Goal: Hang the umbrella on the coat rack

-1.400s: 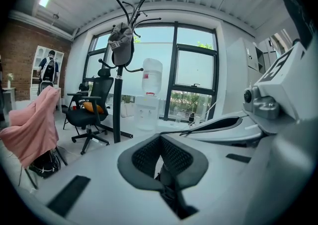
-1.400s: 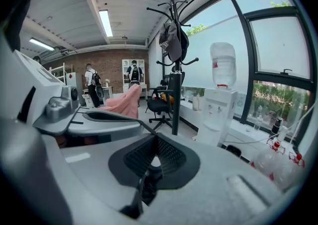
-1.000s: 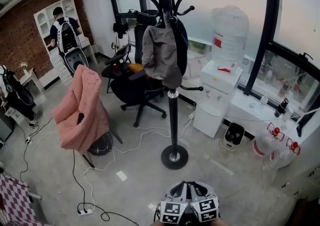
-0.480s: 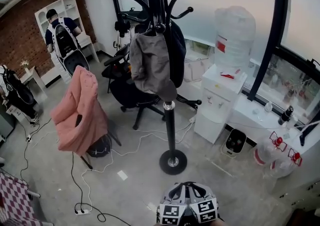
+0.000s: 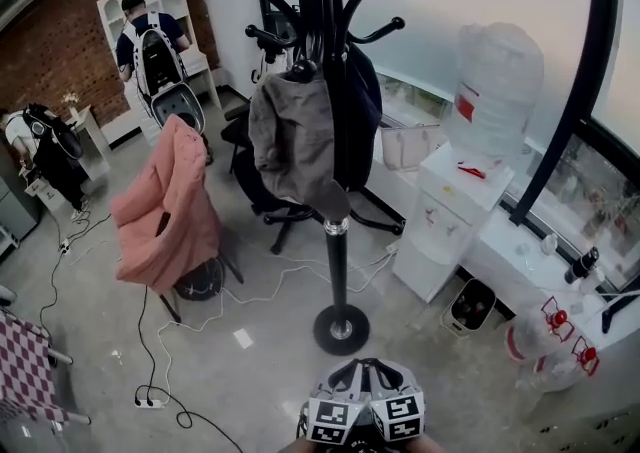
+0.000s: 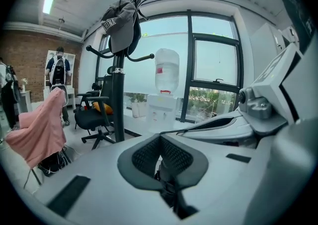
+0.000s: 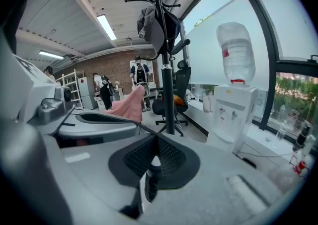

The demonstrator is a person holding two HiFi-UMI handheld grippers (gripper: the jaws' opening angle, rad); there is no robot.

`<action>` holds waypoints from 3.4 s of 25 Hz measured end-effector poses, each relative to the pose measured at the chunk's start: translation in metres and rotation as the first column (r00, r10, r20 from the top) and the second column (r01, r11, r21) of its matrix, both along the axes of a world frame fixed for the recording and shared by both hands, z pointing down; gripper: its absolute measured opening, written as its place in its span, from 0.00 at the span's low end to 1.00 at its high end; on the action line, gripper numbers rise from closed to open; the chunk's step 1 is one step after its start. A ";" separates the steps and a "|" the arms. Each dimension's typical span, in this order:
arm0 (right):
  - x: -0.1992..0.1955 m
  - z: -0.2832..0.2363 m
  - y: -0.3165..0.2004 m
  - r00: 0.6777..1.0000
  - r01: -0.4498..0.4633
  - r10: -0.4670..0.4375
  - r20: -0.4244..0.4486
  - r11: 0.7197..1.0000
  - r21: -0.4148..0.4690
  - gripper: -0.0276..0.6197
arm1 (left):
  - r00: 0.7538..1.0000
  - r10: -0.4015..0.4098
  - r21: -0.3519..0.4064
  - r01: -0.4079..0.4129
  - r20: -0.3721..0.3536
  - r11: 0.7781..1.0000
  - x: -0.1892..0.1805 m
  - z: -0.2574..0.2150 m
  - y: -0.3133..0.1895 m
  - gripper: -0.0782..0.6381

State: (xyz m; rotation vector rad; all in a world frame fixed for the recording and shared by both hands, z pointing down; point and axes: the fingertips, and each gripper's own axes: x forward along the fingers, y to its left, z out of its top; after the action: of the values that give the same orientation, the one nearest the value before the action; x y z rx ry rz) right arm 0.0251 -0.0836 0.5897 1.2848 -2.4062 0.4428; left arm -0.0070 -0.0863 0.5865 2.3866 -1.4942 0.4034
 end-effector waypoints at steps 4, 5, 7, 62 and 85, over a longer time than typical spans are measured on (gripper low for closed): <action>0.006 -0.008 -0.024 0.999 0.045 -0.045 -0.001 0.998 0.031 0.05 | 0.999 -0.046 0.018 0.046 -0.005 0.999 0.006 -0.007 -0.024 0.12; 0.007 -0.009 -0.029 0.998 0.056 -0.056 -0.001 0.998 0.036 0.05 | 0.998 -0.058 0.021 0.058 -0.006 0.998 0.008 -0.008 -0.030 0.12; 0.010 -0.010 -0.039 0.997 0.077 -0.077 -0.009 0.996 0.049 0.05 | 0.997 -0.081 0.025 0.081 -0.008 0.996 0.011 -0.008 -0.040 0.12; 0.035 -0.197 -0.179 0.992 0.062 -0.100 0.070 0.907 0.417 0.05 | 0.981 -0.140 0.355 0.180 -0.136 0.918 0.029 -0.196 -0.168 0.12; 0.031 -0.212 -0.213 0.994 0.062 -0.092 0.059 0.918 0.392 0.05 | 0.980 -0.142 0.369 0.184 -0.140 0.911 0.021 -0.213 -0.198 0.12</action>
State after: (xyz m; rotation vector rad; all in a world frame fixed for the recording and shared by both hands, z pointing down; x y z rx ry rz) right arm 0.0565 -0.2968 0.3775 1.3400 -2.6933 -0.0175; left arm 0.0143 -0.2839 0.3732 2.4840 -1.8421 -0.0674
